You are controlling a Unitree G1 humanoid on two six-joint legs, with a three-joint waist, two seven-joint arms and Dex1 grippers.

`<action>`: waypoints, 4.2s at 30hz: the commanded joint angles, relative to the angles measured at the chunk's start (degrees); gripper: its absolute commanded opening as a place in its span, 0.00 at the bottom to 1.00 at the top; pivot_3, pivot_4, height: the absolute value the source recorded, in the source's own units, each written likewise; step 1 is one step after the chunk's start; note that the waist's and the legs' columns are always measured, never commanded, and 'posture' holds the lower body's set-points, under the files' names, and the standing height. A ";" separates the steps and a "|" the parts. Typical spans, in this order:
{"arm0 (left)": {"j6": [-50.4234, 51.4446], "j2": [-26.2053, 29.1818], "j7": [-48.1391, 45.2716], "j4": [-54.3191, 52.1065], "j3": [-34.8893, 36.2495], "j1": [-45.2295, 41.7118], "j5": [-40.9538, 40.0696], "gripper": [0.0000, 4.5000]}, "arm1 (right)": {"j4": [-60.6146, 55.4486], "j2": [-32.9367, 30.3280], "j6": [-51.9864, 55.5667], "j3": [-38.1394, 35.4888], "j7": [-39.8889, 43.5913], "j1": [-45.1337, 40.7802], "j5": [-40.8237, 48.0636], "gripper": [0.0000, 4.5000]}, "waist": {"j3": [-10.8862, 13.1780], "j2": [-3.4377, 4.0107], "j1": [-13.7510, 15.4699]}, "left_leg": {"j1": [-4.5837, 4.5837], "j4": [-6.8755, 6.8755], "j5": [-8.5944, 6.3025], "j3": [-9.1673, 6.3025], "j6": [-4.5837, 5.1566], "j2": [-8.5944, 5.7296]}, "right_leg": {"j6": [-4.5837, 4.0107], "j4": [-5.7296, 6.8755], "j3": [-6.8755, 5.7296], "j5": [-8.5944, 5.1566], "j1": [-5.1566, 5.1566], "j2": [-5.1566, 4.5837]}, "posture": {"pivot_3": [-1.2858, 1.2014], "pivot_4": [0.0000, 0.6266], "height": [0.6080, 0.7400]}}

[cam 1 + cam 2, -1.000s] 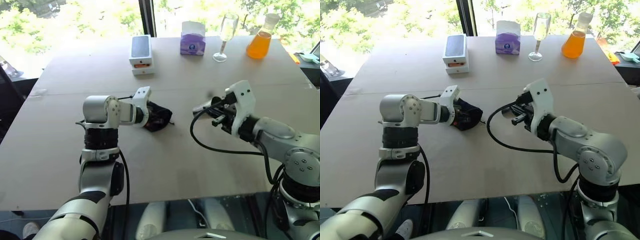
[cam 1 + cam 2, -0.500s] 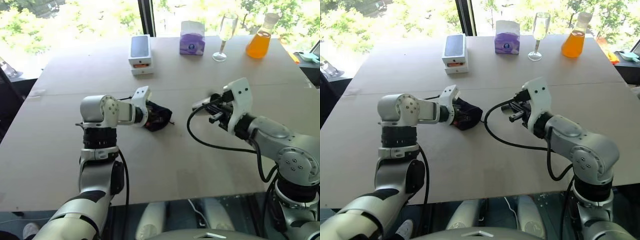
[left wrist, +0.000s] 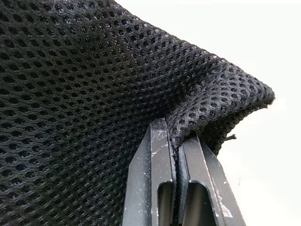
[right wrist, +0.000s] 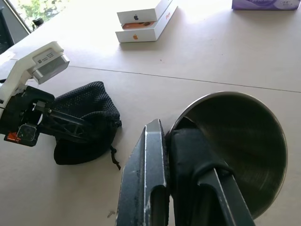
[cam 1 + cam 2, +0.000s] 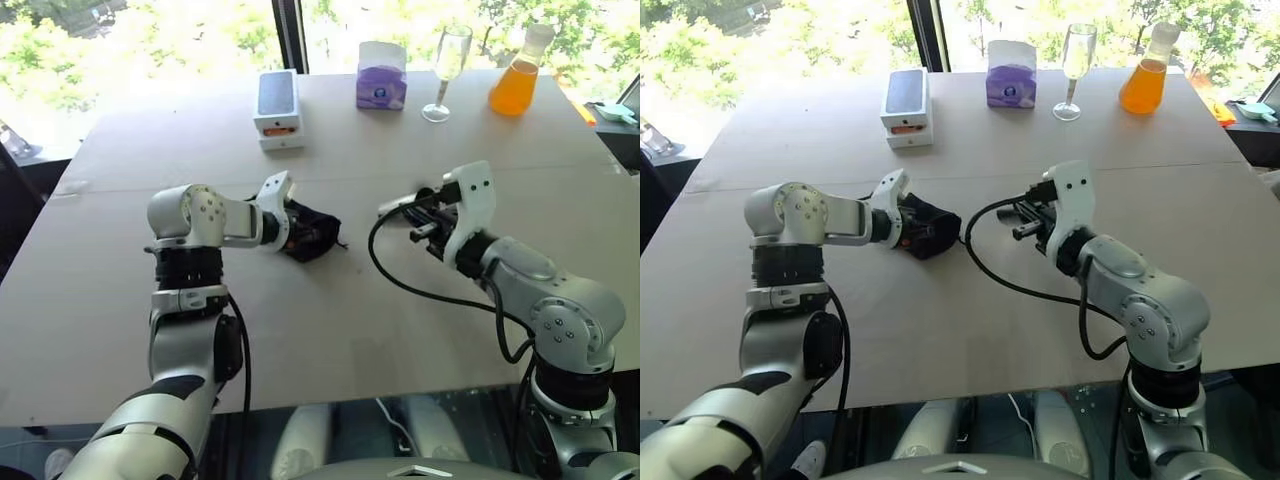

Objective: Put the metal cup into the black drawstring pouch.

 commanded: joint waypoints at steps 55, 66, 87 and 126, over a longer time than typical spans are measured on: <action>0.09 3.29 15.39 4.45 0.01 -2.12 -30.10 0.00 | 13.75 4.28 -12.26 7.67 14.52 1.56 1.19 0.02 | 0.00 -0.01 -1.44 | -0.04 0.01 0.08 0.21 -0.14 -0.01 | 0.00 0.54 0.62 0.00 -0.47 0.04 | 0.52 0.24 1.00; 0.09 1.80 11.37 2.13 2.42 -1.22 -26.06 0.00 | 12.05 4.56 -14.14 4.78 16.50 1.56 2.78 0.02 | 0.00 -0.01 -1.39 | -0.04 0.01 0.08 0.21 -0.14 -0.02 | 0.00 0.52 0.60 0.00 -0.46 0.04 | 0.52 0.24 1.00; 0.09 0.19 1.69 -7.57 -2.63 1.41 -18.20 0.00 | 10.17 -12.20 -20.46 21.96 24.51 -1.57 -19.64 0.02 | 0.00 -0.04 -1.33 | -0.04 0.03 0.08 0.23 -0.14 0.00 | 0.00 0.51 0.60 0.00 -0.45 0.06 | 0.52 0.24 1.00; 0.09 -12.47 12.16 -7.79 20.07 1.99 -31.34 0.00 | 27.88 6.21 -48.25 14.80 29.77 -3.07 -25.40 0.02 | 0.00 -0.08 -1.48 | 0.00 0.04 0.10 0.18 -0.18 0.03 | 0.00 0.56 0.59 0.01 -0.45 0.12 | 0.52 0.24 1.00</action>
